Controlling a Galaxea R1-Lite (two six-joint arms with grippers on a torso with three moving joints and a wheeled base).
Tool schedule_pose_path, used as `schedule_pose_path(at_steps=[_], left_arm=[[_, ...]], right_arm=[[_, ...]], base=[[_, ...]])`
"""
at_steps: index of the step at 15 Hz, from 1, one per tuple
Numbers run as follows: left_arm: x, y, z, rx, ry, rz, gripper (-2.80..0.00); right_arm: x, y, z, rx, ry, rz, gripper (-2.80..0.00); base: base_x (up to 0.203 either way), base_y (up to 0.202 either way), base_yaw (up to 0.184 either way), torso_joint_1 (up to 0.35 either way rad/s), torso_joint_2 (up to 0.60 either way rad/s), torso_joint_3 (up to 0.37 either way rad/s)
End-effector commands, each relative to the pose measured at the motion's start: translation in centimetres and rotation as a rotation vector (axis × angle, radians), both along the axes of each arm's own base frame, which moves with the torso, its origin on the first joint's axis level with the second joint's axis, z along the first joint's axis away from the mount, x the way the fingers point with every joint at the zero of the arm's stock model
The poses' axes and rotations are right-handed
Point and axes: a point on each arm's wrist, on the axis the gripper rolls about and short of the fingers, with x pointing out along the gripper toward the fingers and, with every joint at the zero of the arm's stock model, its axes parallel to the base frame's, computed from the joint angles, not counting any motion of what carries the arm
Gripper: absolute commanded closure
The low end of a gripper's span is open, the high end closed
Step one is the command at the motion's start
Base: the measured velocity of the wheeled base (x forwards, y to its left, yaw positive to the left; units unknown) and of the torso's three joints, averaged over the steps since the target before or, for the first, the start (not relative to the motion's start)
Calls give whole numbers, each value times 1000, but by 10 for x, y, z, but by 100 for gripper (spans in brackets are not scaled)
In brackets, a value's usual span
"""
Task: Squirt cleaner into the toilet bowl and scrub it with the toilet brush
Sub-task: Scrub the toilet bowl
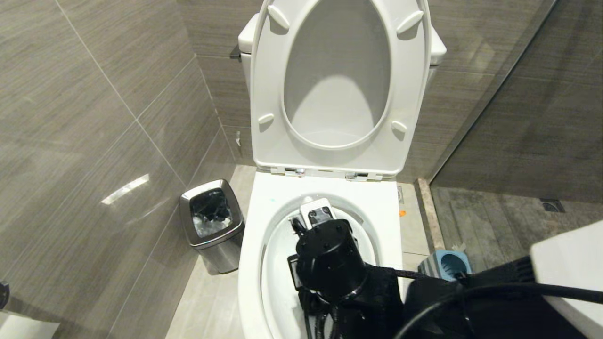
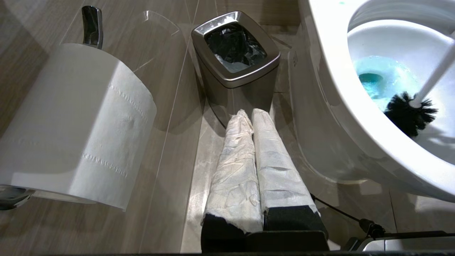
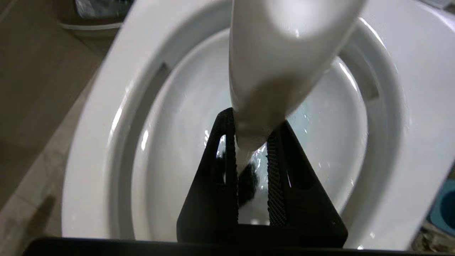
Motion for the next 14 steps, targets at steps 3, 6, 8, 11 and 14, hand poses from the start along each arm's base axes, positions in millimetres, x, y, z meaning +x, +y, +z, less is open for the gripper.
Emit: schedule_pose_path(at_steps=[3,6,8,11,14], left_arm=[[0,0,0,0,0,0,0],[0,0,0,0,2,1,0],[0,0,0,1,0,1,0],[0,0,0,0,-4,1,0],[0,0,0,2,-4,-1,0]], right_arm=[[9,-62,23,9,-19,-126,0],[33,-84,39,-15,-64,-197,0],[49,-80,40,-7,-78,-216,0],[74,-60,38,23,-100,-213,0],[108,-25,36,79,-171,-193,0]], base=[[0,0,0,0,0,0],[0,0,0,0,0,0],[0,0,0,0,0,0],[0,0,0,0,0,0],[0,0,0,0,0,0]])
